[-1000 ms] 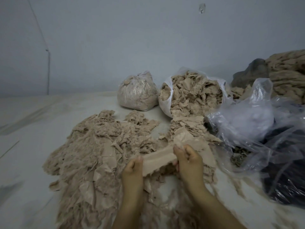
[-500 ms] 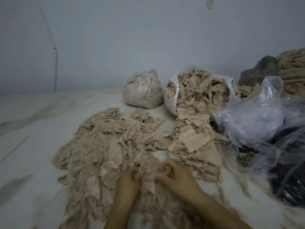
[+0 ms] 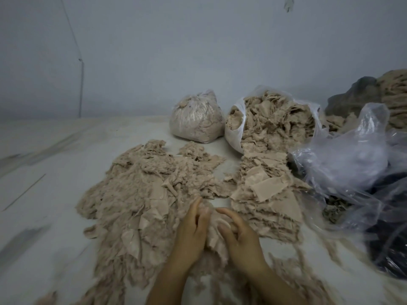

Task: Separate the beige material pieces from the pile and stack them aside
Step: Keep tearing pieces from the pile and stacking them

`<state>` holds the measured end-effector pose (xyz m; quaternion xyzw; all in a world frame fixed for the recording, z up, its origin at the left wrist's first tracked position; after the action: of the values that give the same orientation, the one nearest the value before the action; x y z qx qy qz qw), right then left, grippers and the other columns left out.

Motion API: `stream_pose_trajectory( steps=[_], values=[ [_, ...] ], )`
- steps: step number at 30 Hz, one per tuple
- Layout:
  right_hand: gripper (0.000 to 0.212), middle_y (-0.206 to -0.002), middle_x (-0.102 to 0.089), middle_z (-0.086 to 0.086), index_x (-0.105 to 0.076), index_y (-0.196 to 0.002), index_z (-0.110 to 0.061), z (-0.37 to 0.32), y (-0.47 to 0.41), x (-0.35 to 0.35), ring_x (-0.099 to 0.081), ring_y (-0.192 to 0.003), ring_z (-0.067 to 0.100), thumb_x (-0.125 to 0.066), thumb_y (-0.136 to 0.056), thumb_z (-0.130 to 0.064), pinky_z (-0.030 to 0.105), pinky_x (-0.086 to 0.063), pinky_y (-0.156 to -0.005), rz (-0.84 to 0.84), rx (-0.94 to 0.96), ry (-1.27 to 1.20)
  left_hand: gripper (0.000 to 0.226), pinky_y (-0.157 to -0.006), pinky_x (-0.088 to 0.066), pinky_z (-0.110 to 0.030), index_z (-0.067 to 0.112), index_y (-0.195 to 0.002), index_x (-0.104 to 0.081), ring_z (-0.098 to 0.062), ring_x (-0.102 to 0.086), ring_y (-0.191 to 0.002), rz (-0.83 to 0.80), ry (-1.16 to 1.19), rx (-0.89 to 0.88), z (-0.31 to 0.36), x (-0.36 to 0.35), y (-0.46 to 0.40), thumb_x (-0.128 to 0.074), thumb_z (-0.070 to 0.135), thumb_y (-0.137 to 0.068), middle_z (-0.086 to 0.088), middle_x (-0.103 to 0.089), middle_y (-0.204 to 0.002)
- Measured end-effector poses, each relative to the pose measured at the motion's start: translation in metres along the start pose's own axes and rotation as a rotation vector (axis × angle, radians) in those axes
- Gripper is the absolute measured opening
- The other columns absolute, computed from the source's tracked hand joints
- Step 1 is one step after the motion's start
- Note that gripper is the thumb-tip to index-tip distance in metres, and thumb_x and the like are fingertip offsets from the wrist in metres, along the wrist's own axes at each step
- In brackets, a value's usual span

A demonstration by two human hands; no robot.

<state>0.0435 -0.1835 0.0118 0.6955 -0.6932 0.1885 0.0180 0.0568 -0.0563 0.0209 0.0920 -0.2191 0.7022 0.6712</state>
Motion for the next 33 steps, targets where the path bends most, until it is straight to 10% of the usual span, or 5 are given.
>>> stream_pose_trajectory(
  steps=[4,10,20,26,33],
  values=[
    [0.026,-0.106,-0.059,-0.041,-0.062,-0.104,-0.042,0.001,0.006,0.012,-0.056,-0.099,-0.014,-0.053,-0.097,-0.018,0.005,-0.043,-0.08,0.103,-0.007,-0.1,0.025,-0.06,-0.04,-0.028,0.02,-0.073,-0.06,-0.007,-0.049,-0.06,0.085,0.089,-0.008,-0.01,0.004,-0.002,-0.051,0.022,-0.096,0.009,-0.055,-0.061],
    [0.019,-0.09,-0.072,-0.02,-0.071,-0.092,-0.024,-0.007,0.001,0.007,-0.063,-0.086,-0.007,-0.062,-0.09,-0.007,0.009,-0.046,-0.076,0.092,-0.036,-0.251,0.029,-0.055,-0.037,-0.012,0.032,-0.075,-0.053,0.002,-0.053,-0.061,0.105,-0.027,-0.139,0.0,-0.003,-0.004,-0.046,0.018,-0.099,0.011,-0.058,-0.066],
    [0.019,-0.089,-0.074,-0.017,-0.074,-0.087,-0.024,0.008,0.0,0.035,-0.066,-0.086,-0.006,-0.065,-0.087,-0.007,0.01,-0.049,-0.072,0.273,-0.081,-0.432,0.033,-0.057,-0.03,-0.032,0.021,-0.071,-0.045,-0.022,-0.056,-0.073,0.386,-0.302,0.045,-0.029,0.053,-0.007,-0.035,0.034,-0.1,0.004,-0.052,-0.068],
    [0.019,-0.092,-0.071,-0.02,-0.066,-0.098,-0.029,-0.018,-0.005,0.013,-0.065,-0.082,-0.005,-0.06,-0.092,-0.012,0.01,-0.048,-0.068,0.09,0.05,-0.295,0.043,-0.075,-0.053,-0.03,0.02,-0.088,-0.073,-0.012,-0.068,-0.08,-0.076,0.164,0.183,0.003,-0.011,-0.015,-0.043,0.05,-0.094,0.001,-0.073,-0.086],
    [0.013,-0.072,-0.066,-0.015,-0.055,-0.101,-0.04,0.013,0.012,0.019,-0.061,-0.062,-0.005,-0.061,-0.091,-0.033,0.008,-0.042,-0.056,0.032,-0.088,0.003,0.036,-0.055,-0.038,-0.027,0.016,-0.062,-0.055,-0.017,-0.048,-0.056,0.23,0.258,0.234,-0.02,0.006,-0.017,-0.051,0.023,-0.097,-0.001,-0.053,-0.057]
  ],
)
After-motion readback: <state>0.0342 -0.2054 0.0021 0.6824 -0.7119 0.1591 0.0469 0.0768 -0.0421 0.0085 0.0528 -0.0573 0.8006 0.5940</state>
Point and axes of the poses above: each hand's wrist, its own y-axis away from the middle knuckle, its own x-axis out of the back of the hand, z = x × y, the point moved 7 cm from there along -y, towards the middle knuckle
